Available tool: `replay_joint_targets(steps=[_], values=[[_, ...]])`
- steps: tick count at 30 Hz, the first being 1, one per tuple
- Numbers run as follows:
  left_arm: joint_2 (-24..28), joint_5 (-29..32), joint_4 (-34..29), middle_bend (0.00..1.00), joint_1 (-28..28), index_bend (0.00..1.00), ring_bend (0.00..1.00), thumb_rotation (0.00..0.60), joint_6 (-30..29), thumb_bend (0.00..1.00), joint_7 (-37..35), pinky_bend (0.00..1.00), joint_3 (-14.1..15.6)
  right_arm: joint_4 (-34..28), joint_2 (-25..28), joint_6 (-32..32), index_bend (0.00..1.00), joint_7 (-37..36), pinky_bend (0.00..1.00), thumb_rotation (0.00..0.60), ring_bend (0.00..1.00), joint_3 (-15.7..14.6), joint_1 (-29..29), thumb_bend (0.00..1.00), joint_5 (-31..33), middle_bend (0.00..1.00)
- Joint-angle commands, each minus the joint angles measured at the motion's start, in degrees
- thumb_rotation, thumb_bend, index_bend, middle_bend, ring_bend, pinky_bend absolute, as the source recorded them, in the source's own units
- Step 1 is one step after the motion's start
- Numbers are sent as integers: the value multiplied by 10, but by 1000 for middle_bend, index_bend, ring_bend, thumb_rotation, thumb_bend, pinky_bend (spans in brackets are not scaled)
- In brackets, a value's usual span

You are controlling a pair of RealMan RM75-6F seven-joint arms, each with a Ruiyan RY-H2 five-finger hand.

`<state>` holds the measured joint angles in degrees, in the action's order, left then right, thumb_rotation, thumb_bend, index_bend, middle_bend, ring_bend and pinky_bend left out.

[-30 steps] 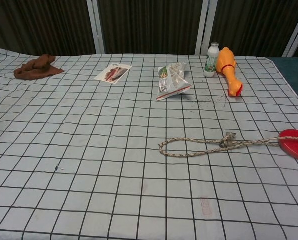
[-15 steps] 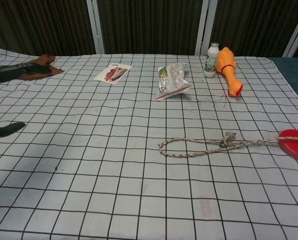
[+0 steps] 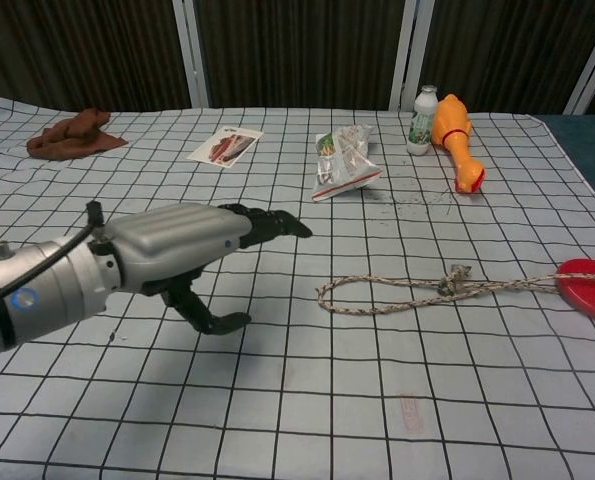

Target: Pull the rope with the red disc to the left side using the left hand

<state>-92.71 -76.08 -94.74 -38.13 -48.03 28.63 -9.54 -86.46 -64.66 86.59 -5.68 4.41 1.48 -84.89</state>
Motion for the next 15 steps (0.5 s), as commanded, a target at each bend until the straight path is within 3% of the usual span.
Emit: replay_joint_targets(steps=[1, 10, 15], values=[[-22, 25, 19, 0, -25, 0, 0, 600, 22, 382, 23, 0, 0, 6, -1, 2, 0, -6, 0, 600, 0, 0, -3, 246, 4, 0], [-67, 82, 67, 0, -88, 0, 0, 600, 49, 385, 77, 0, -10, 22, -6, 7, 0, -21, 0, 600, 0, -1, -13, 245, 12, 0], [-72, 161, 78, 0, -133, 9, 0, 600, 72, 385, 127, 0, -17, 24, -7, 3, 0, -24, 0, 600, 0, -1, -14, 245, 17, 0]])
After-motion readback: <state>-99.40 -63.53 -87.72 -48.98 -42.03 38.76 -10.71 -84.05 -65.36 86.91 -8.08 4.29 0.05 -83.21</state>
